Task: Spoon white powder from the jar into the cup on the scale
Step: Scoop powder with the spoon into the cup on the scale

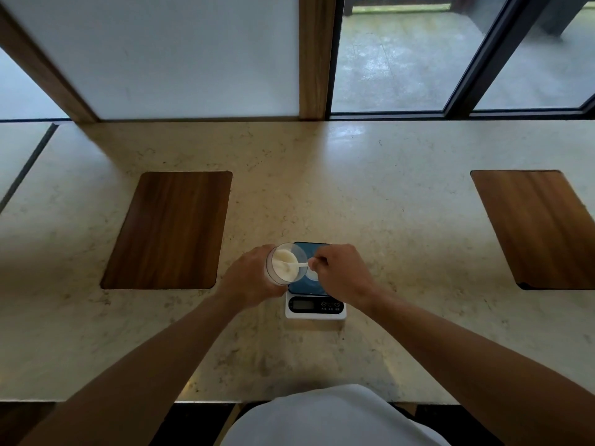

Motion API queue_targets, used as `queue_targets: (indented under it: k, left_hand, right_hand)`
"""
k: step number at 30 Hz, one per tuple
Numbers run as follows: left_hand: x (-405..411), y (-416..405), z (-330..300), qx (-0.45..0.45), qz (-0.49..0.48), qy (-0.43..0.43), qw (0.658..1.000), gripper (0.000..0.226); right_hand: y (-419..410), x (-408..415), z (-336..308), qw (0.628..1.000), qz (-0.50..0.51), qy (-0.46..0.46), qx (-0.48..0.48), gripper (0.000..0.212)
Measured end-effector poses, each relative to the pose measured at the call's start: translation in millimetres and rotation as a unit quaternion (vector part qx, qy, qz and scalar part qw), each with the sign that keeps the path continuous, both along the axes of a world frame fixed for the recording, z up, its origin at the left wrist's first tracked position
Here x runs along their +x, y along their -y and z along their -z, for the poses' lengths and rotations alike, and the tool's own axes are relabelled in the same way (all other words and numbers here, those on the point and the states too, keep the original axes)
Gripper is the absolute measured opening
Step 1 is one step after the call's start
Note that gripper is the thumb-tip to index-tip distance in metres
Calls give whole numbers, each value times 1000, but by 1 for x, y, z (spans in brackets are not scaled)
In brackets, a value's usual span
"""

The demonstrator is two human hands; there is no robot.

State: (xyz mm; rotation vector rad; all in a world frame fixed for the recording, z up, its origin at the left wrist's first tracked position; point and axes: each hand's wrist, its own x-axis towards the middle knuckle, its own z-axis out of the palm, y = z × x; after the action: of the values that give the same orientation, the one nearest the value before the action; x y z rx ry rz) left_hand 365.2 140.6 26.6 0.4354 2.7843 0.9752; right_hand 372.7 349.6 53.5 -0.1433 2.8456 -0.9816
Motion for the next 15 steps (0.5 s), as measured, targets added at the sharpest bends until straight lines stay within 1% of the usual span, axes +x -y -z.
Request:
queue_targets:
  k: [10,15]
  left_hand:
    - [-2,-1,7,3,-9,5,1000,82]
    - [-3,-2,9,9,-17,7,1000,86]
  right_hand:
    - [-2,-2,-1,996,46,59,-53,25]
    - [-7,-2,-7,993,60,62,-76,22]
